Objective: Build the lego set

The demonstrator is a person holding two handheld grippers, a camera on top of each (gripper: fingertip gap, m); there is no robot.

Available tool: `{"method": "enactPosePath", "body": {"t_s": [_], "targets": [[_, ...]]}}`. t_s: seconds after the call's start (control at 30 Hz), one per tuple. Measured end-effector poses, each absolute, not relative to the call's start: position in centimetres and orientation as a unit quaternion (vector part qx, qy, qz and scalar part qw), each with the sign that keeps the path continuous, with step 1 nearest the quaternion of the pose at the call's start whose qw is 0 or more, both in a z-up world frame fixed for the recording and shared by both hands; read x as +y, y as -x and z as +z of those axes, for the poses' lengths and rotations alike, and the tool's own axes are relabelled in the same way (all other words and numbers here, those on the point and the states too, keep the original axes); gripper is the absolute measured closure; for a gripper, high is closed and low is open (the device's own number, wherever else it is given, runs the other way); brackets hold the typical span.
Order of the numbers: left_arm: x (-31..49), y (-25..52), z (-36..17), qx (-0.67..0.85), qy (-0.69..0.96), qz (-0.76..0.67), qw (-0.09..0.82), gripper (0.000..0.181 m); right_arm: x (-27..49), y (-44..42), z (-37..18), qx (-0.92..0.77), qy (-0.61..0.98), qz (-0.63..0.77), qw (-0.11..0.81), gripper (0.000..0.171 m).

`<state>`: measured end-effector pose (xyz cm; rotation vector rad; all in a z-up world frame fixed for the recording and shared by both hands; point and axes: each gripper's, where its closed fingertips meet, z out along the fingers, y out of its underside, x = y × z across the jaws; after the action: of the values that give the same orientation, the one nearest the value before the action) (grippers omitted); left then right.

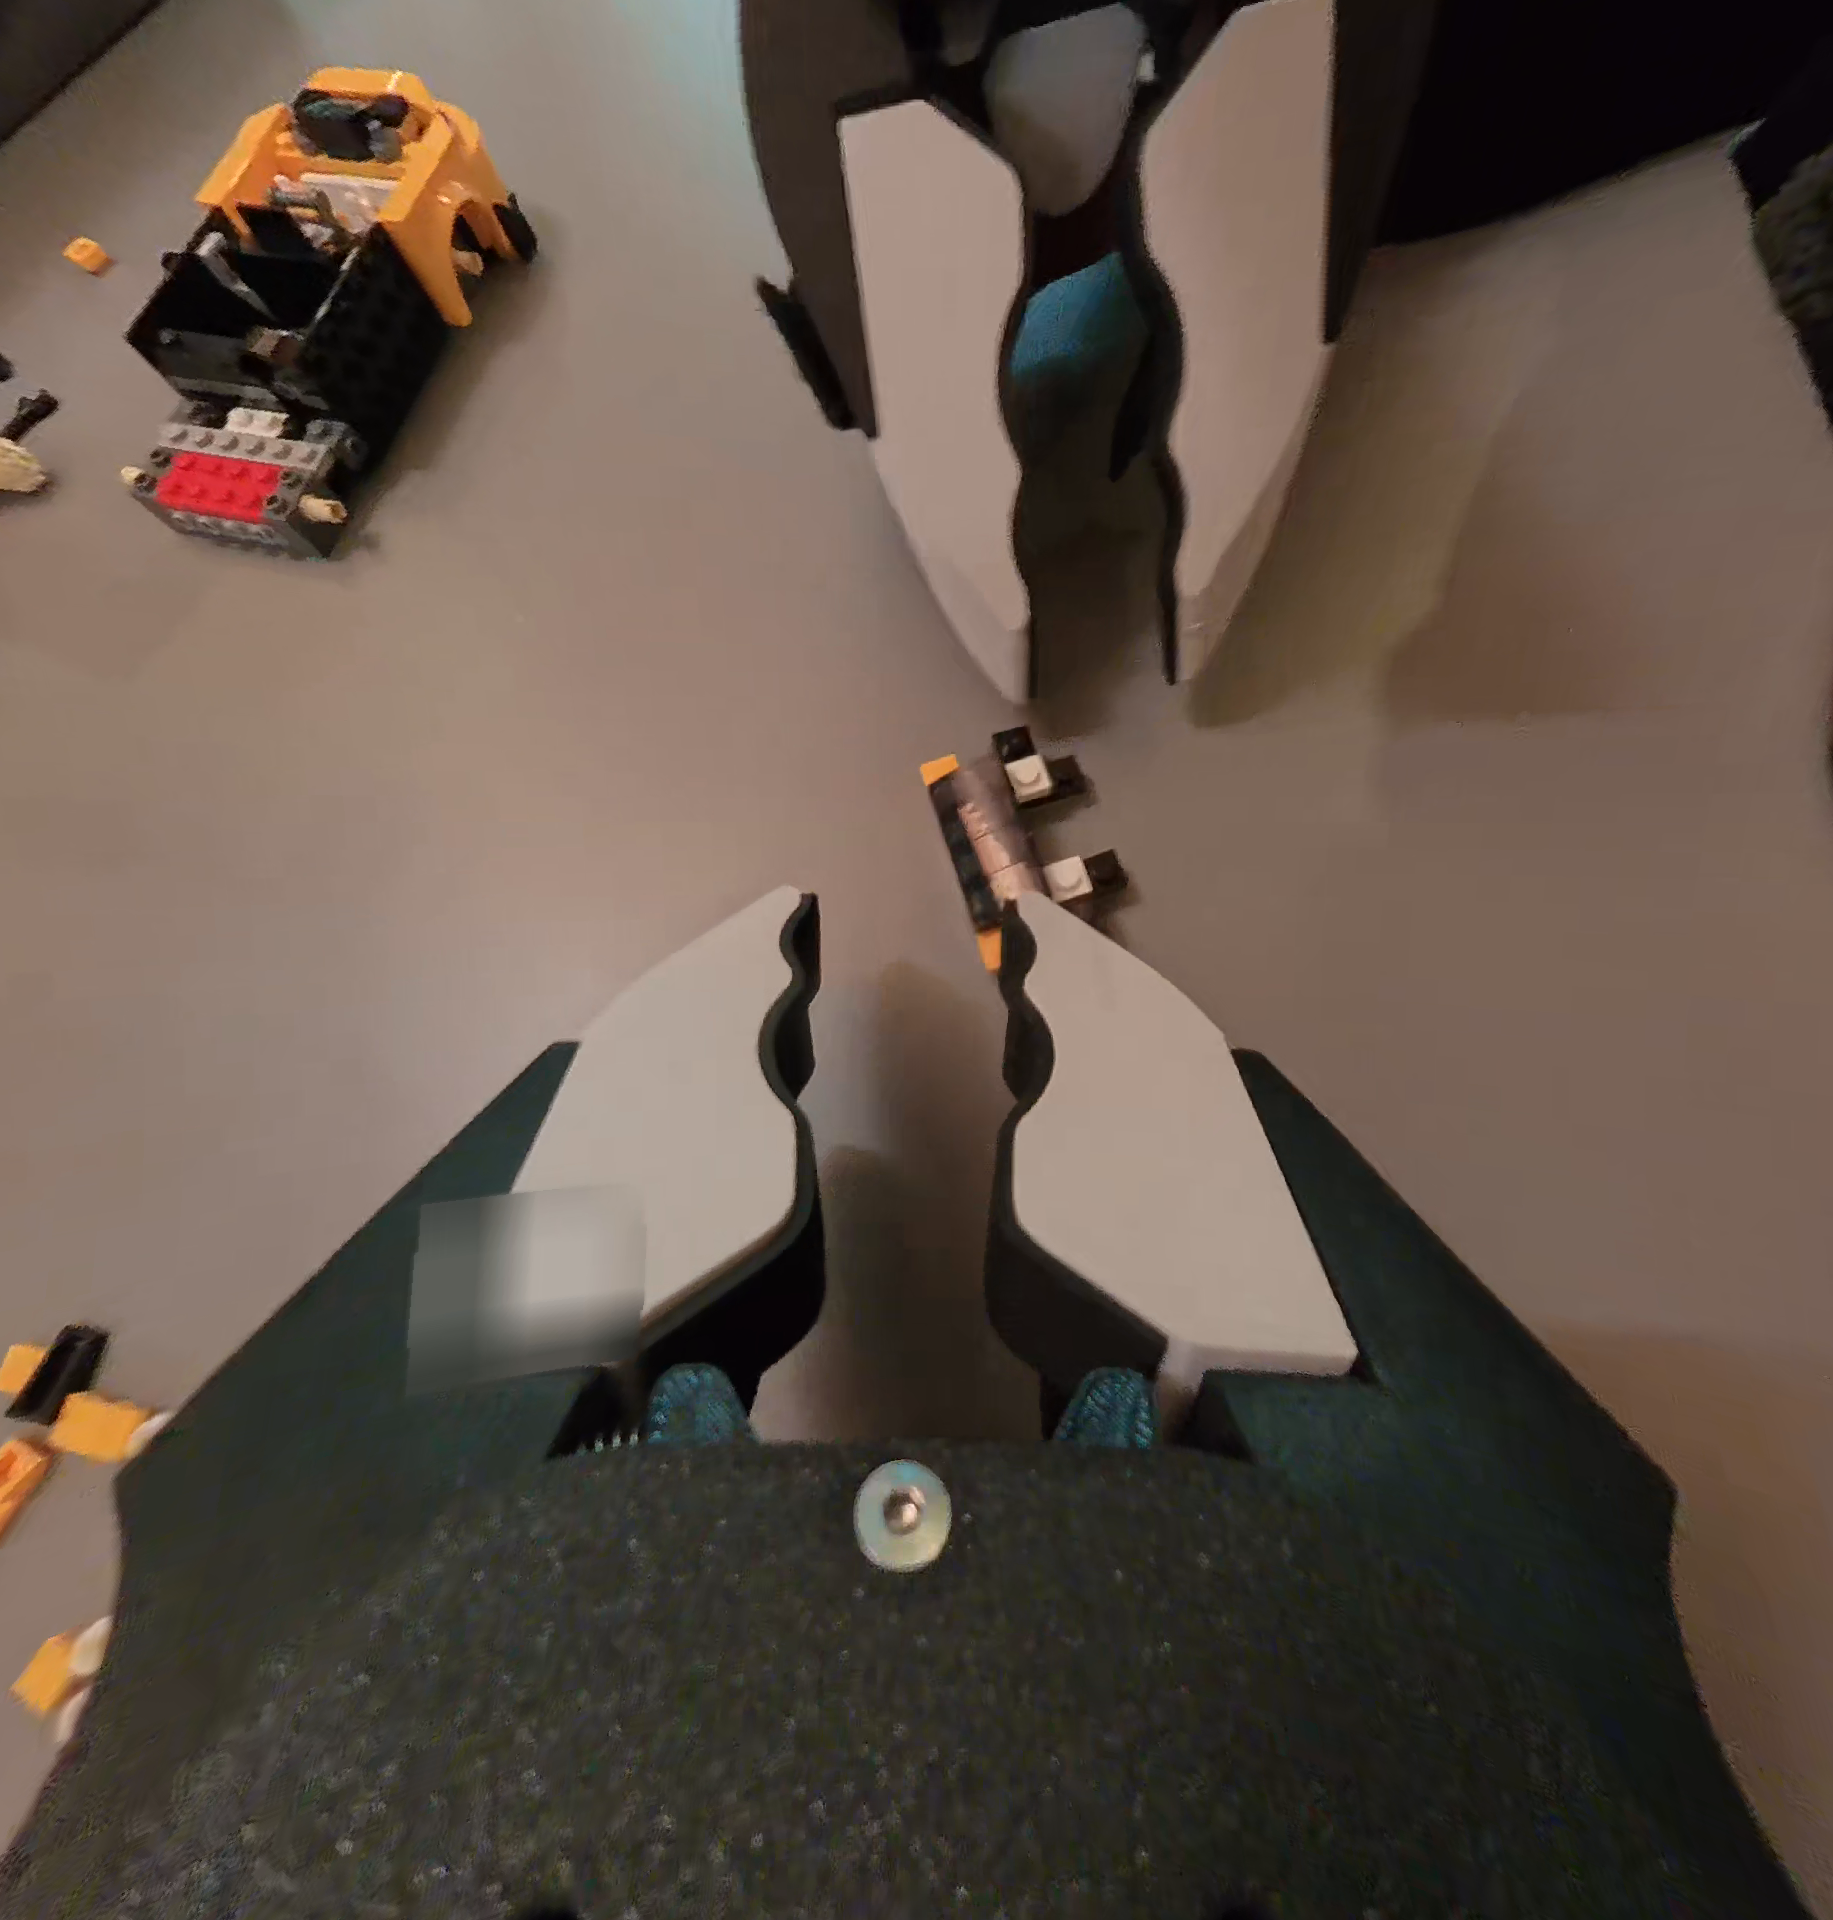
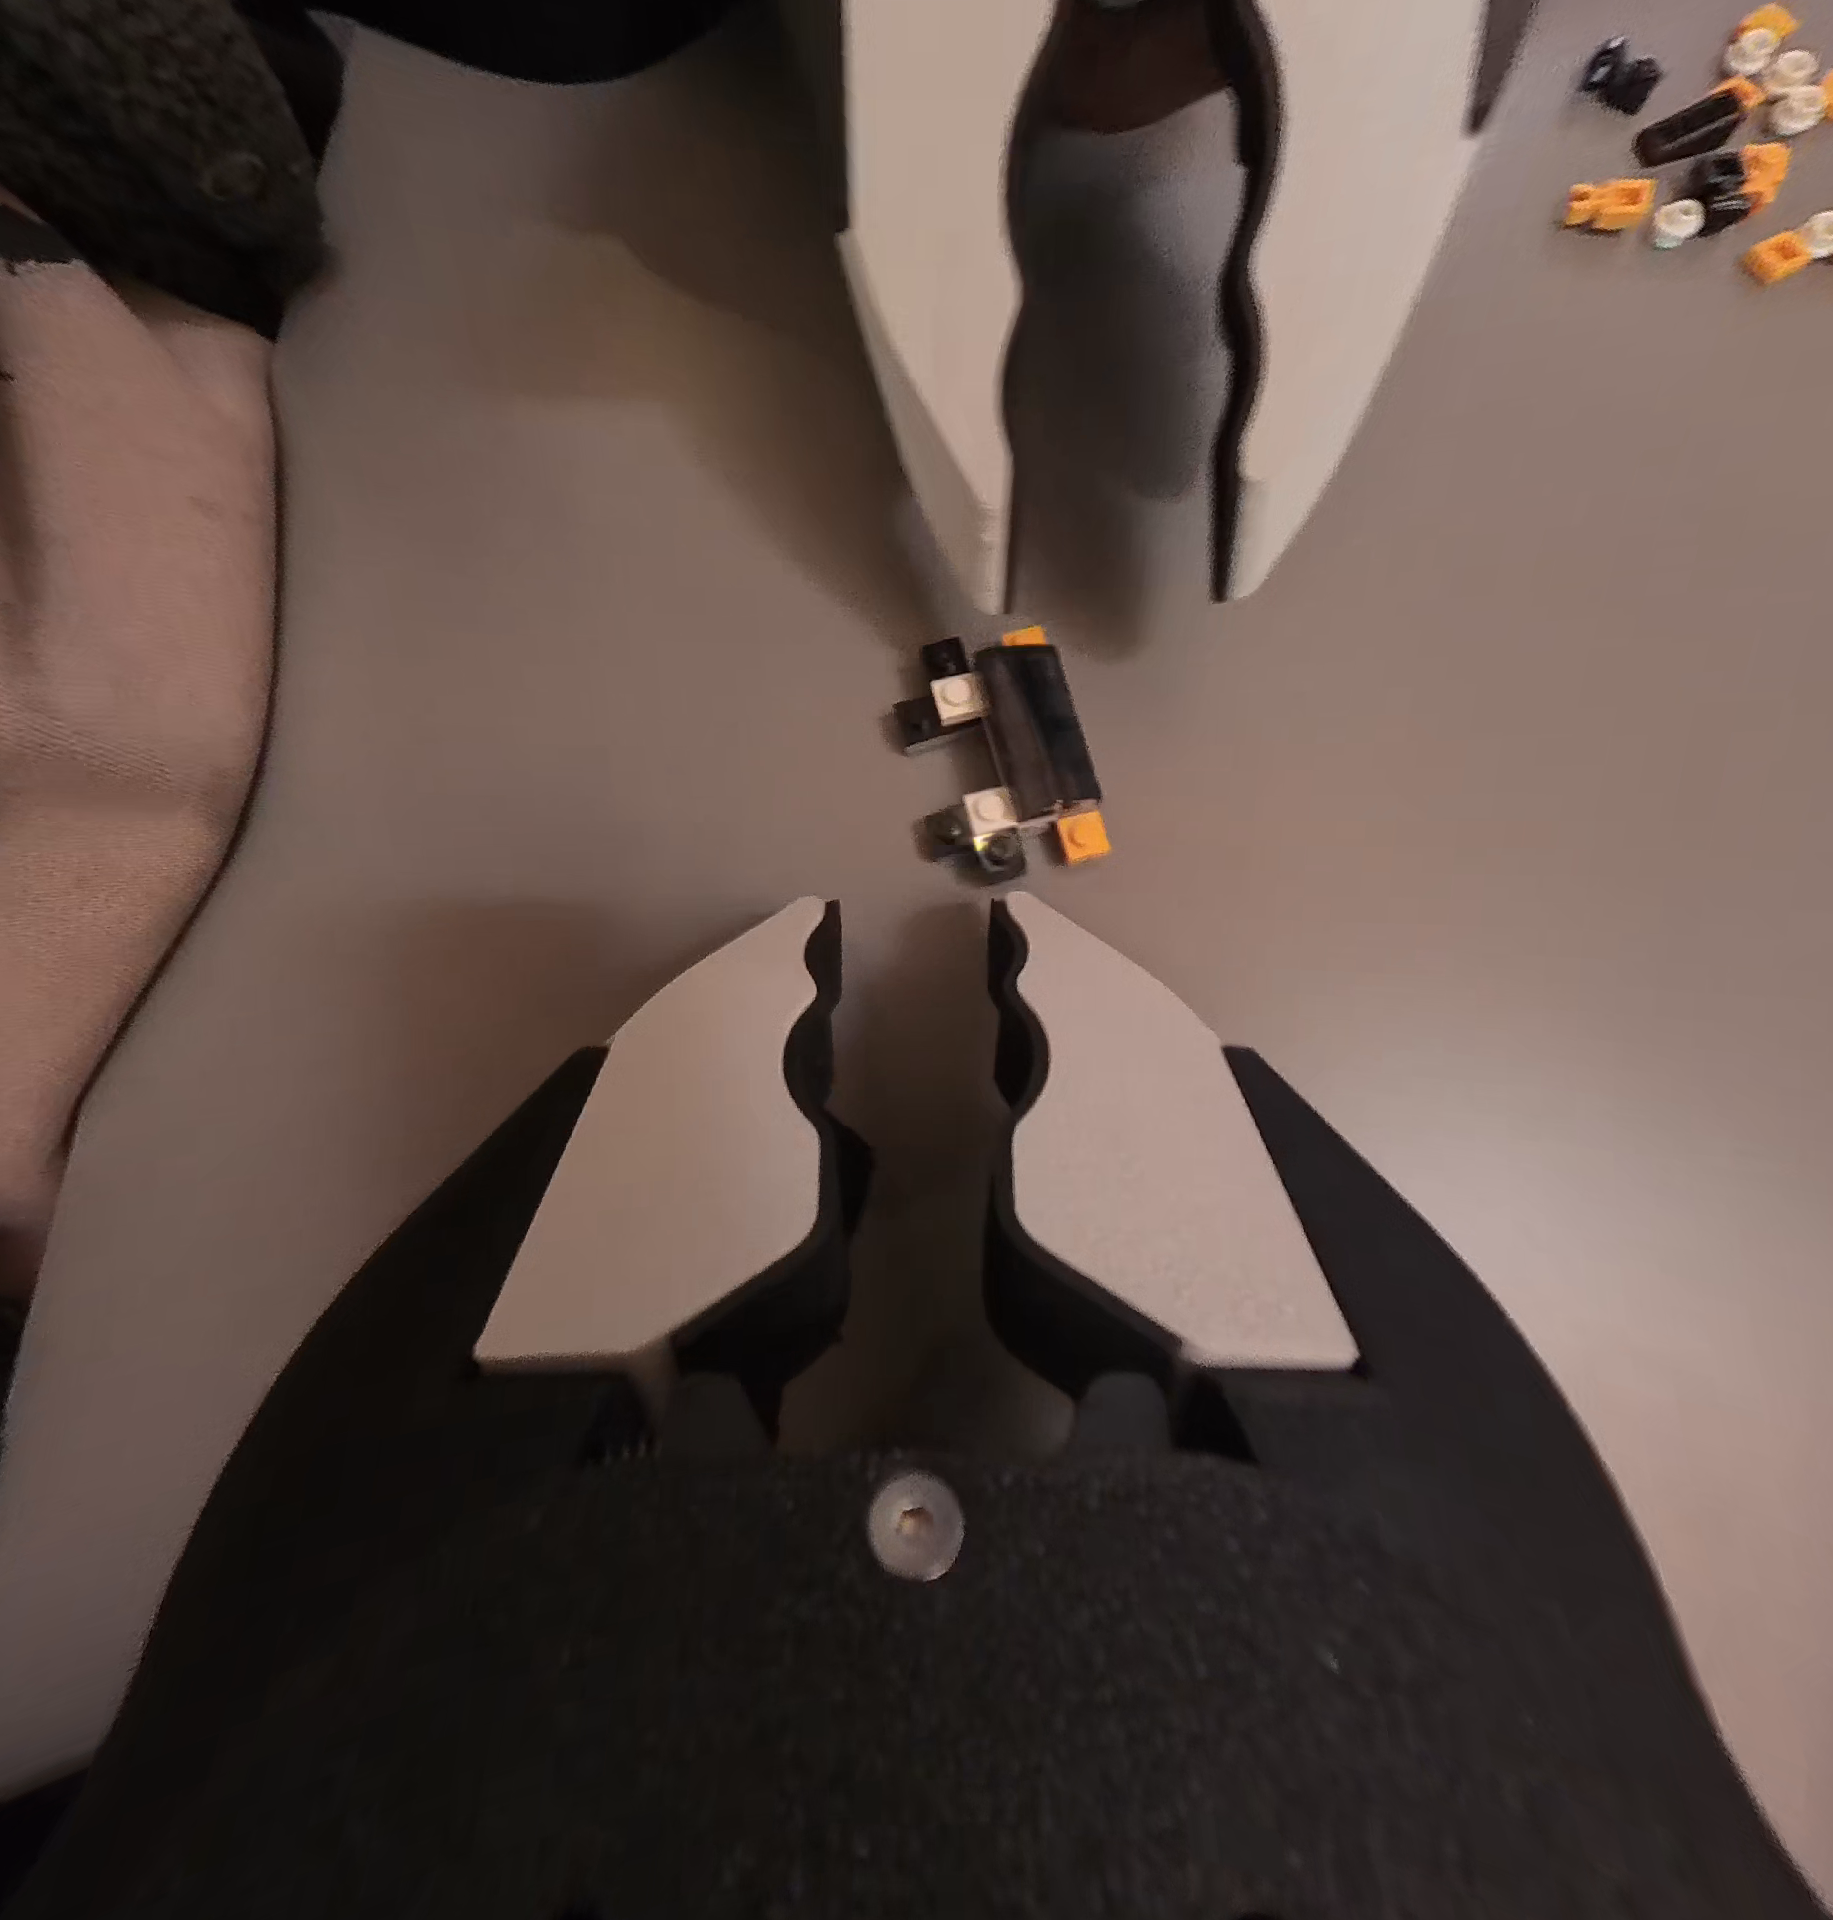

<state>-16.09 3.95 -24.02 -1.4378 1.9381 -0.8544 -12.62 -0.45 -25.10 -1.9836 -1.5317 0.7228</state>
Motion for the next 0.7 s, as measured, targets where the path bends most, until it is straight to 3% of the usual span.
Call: {"method": "enactPosePath", "body": {"t_s": [0.03, 0.2, 0.47, 0.7], "targets": [[3.6, 16.1, -24.0, 0.725, 0.538, -0.327, 0.279, 0.147, -0.2, 12.5, -25.1, -0.563, 0.736, 0.264, 0.268, 0.144], [2.1, 15.5, -24.7, 0.72, 0.551, -0.345, 0.242, 0.142, 0.7, 12.4, -25.4, -0.556, 0.741, 0.247, 0.284, 0.145], [1.8, 15.3, -25.4, 0.719, 0.561, -0.342, 0.227, 0.154, 0.9, 12.9, -25.4, -0.569, 0.727, 0.234, 0.304, 0.159], [1.9, 15.1, -24.9, 0.766, 0.485, -0.284, 0.312, 0.156, 0.6, 12.5, -25.3, -0.586, 0.717, 0.224, 0.304, 0.163]]}}
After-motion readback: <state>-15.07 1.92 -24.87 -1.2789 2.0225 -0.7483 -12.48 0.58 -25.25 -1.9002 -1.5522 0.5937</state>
